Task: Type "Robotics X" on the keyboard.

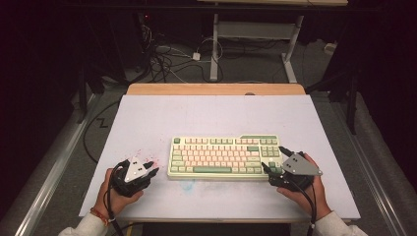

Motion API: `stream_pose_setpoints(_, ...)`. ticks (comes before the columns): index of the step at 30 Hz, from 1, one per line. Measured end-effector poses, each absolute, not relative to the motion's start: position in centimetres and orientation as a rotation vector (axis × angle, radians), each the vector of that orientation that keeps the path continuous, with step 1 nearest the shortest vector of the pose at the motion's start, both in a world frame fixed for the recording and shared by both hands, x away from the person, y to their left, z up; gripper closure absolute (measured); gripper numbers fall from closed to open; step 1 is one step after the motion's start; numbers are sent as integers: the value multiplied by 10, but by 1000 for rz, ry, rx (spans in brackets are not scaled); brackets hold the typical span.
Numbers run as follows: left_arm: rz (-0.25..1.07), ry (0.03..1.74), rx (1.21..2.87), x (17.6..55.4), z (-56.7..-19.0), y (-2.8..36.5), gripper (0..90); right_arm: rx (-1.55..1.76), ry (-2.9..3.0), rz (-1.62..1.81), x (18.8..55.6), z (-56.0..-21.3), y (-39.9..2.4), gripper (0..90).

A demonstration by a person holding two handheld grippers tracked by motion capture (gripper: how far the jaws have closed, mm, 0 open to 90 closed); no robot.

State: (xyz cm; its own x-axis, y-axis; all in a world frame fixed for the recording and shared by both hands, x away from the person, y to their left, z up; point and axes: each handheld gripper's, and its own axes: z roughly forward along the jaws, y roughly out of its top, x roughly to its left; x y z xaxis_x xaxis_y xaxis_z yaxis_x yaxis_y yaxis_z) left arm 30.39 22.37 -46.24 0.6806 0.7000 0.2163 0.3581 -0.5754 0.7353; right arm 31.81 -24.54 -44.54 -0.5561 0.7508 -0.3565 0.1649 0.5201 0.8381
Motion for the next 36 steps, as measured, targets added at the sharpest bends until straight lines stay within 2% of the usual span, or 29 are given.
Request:
stream_pose_setpoints(3, 621, 805, 2237, 304, -462, 223, 820, 747, 2029, 1003, 316, -447, -247, 249)
stream_pose_setpoints(6, 625, 787, 2264, 304, -463, 221, 870, 757, 2037, 996, 314, -449, -248, 249)
stream_pose_setpoints(15, 582, 784, 2221, 311, -456, 210, 875, 763, 2062, 984, 312, -454, -251, 249)
stream_pose_setpoints(36, 479, 604, 2316, 346, -445, 141, 874, 749, 2092, 971, 315, -458, -247, 248)
